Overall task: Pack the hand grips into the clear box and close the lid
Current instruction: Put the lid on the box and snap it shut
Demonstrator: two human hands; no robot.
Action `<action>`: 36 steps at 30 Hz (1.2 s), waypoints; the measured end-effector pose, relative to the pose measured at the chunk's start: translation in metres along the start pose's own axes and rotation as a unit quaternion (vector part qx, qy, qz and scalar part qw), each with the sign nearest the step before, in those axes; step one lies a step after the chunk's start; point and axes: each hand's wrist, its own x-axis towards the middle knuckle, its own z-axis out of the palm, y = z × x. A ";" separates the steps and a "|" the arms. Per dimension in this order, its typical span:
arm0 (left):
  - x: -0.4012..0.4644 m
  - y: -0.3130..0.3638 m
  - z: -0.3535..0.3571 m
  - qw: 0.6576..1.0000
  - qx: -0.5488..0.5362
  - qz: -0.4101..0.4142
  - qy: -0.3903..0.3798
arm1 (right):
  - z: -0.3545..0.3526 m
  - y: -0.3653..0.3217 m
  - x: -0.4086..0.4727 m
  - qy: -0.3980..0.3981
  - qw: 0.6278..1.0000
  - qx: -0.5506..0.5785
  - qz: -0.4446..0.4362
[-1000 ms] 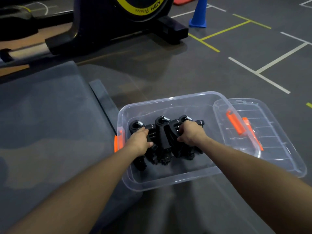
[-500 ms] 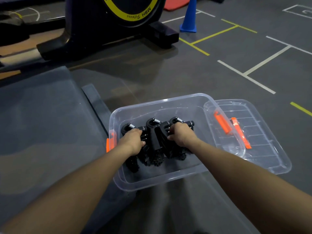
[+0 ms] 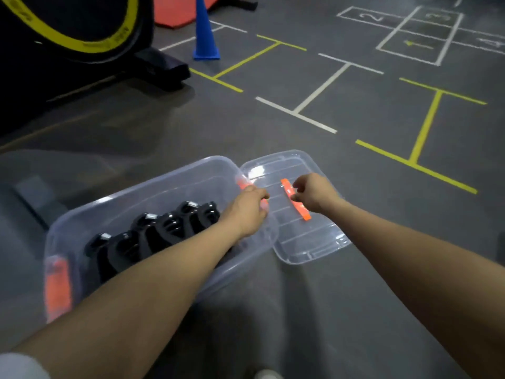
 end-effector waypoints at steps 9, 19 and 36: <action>0.047 0.056 0.120 0.989 0.130 0.040 -0.058 | 0.050 0.137 0.015 -0.057 0.992 0.004 0.109; 0.066 0.028 0.206 0.984 0.127 -0.029 -0.125 | 0.111 0.198 0.018 -0.062 0.994 -0.071 0.057; 0.059 0.116 0.136 0.976 0.185 0.112 0.011 | -0.005 0.149 -0.015 0.109 0.994 0.011 -0.022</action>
